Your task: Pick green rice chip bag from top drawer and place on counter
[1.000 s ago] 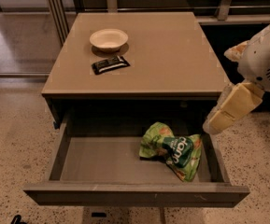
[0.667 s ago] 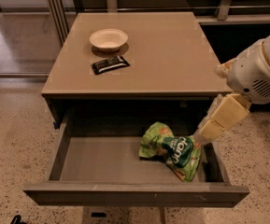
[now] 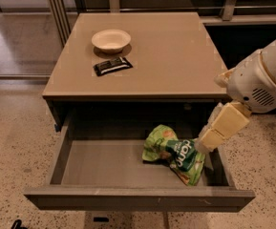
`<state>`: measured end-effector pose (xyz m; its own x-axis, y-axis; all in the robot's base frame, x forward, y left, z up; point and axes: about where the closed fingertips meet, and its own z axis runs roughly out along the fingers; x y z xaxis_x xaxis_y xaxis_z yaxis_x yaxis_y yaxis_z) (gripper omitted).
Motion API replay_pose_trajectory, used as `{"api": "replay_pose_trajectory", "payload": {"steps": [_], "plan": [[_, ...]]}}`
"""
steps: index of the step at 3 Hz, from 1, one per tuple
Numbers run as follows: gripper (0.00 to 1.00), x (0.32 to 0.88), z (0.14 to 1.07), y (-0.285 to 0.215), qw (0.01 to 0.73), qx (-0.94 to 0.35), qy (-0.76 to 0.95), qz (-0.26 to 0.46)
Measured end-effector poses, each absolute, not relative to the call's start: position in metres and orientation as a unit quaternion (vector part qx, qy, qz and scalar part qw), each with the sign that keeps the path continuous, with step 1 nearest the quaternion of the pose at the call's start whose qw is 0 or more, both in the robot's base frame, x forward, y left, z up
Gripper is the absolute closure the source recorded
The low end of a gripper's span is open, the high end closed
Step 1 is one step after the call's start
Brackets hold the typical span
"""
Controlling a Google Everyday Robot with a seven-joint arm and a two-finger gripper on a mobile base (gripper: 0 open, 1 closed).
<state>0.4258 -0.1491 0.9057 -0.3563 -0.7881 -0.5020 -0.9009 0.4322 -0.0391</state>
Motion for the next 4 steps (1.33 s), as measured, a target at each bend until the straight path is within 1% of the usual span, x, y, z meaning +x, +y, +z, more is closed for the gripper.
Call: {"api": "replay_pose_trajectory", "payload": {"steps": [2, 3, 4], "plan": [[0.0, 0.411, 0.826, -0.138, 0.254, -0.476, 0.832, 0.13], [0.0, 0.41, 0.793, -0.137, 0.26, -0.459, 0.841, 0.123], [0.0, 0.415, 0.763, -0.135, 0.256, -0.449, 0.846, 0.13]]}}
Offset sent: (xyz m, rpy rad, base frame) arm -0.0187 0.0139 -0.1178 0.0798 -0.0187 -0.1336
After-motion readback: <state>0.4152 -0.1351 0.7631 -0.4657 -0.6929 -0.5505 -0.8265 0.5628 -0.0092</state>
